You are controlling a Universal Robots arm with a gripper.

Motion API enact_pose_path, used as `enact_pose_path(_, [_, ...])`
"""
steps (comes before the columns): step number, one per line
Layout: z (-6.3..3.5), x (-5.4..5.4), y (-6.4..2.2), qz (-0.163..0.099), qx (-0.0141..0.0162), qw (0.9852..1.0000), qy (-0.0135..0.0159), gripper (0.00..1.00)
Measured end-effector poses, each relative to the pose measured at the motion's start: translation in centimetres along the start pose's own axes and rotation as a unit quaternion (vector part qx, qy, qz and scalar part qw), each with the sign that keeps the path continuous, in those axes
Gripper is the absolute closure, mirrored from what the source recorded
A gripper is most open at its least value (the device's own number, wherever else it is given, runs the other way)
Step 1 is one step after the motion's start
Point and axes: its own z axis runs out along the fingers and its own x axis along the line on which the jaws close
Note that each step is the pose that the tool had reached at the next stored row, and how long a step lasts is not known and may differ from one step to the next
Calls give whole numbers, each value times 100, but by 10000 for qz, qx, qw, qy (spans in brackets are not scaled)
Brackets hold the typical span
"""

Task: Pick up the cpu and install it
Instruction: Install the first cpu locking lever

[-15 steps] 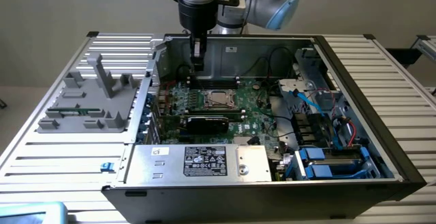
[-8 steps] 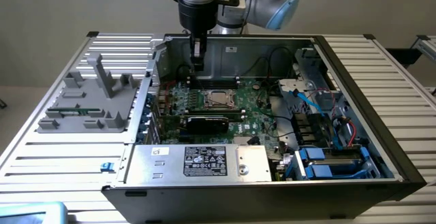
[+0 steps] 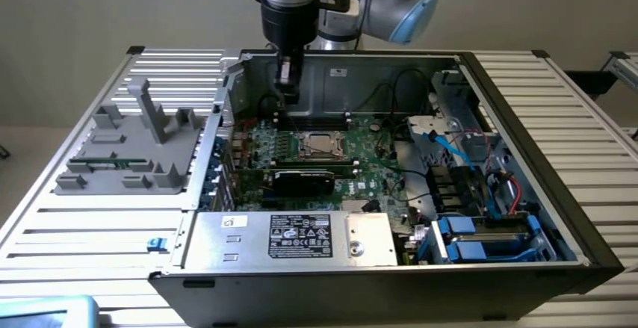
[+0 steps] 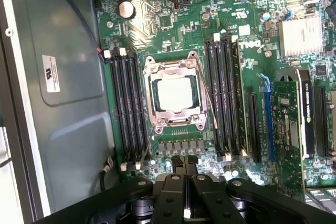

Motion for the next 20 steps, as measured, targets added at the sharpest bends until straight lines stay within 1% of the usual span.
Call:
enact_pose_path(2, [3, -1, 0, 179, -13, 9998, 3, 89])
enact_pose_path(4, [10, -1, 0, 366, -27, 9993, 8, 89])
enact_pose_path(7, [18, -1, 0, 633, -46, 9980, 14, 89])
enact_pose_path(9, [25, -2, 1, 814, -60, 9967, 19, 89])
enact_pose_path(12, [36, -2, 1, 1088, -80, 9940, 25, 89])
enact_pose_path(15, [45, -3, 1, 1354, -99, 9907, 31, 89])
enact_pose_path(18, [54, -4, 1, 1625, -120, 9866, 37, 89])
enact_pose_path(20, [60, -4, 1, 1805, -133, 9835, 41, 89])
